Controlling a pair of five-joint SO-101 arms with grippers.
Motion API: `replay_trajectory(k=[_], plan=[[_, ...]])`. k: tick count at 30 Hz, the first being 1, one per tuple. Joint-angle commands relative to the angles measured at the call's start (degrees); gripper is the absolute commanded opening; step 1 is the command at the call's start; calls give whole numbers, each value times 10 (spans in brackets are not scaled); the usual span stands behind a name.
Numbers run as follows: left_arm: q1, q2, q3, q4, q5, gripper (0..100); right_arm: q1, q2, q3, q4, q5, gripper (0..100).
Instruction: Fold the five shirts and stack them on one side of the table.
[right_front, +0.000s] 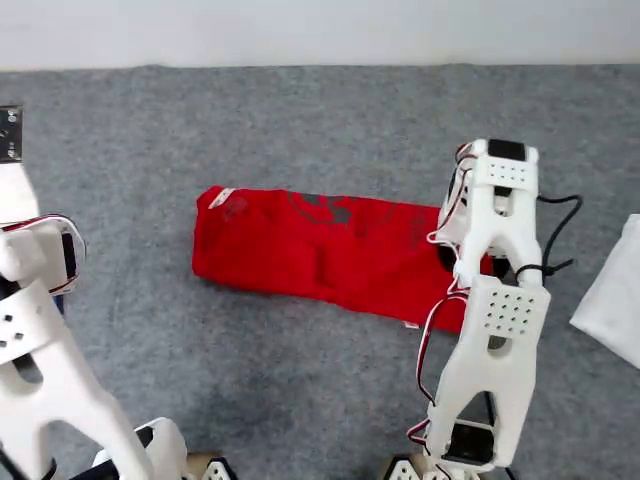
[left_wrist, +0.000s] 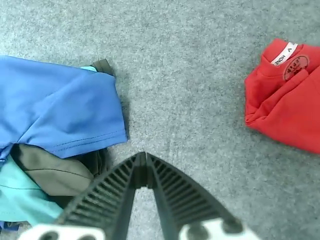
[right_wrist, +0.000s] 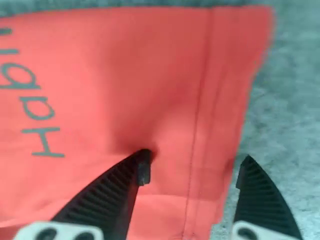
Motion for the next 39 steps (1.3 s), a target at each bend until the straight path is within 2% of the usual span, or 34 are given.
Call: replay_trajectory(k=[1,4,9,11,17,23,34,39], plan=[[-5,-12,-1,12,4,8,-4,7,-7,0,-3,284],[-5,-12,-1,12,5,8,-10,15,-7,0,-2,240],[-5,-12,-1,12,5,8,-8,14,-7,1,-2,48],[-5,-12,-1,12,5,8,-7,9,-7,2,-2,12],[-5,-12,-1,12,5,8,27,-34,-7,13,-1,10],[-5,-12,-1,12,4,8,76,-106,-7,11,47,10],[-5,-12,-1,12,4,8,197,-126,-7,-29,195,9],[-5,-12,-1,12,4,8,214,-130,-7,-15,246,9]])
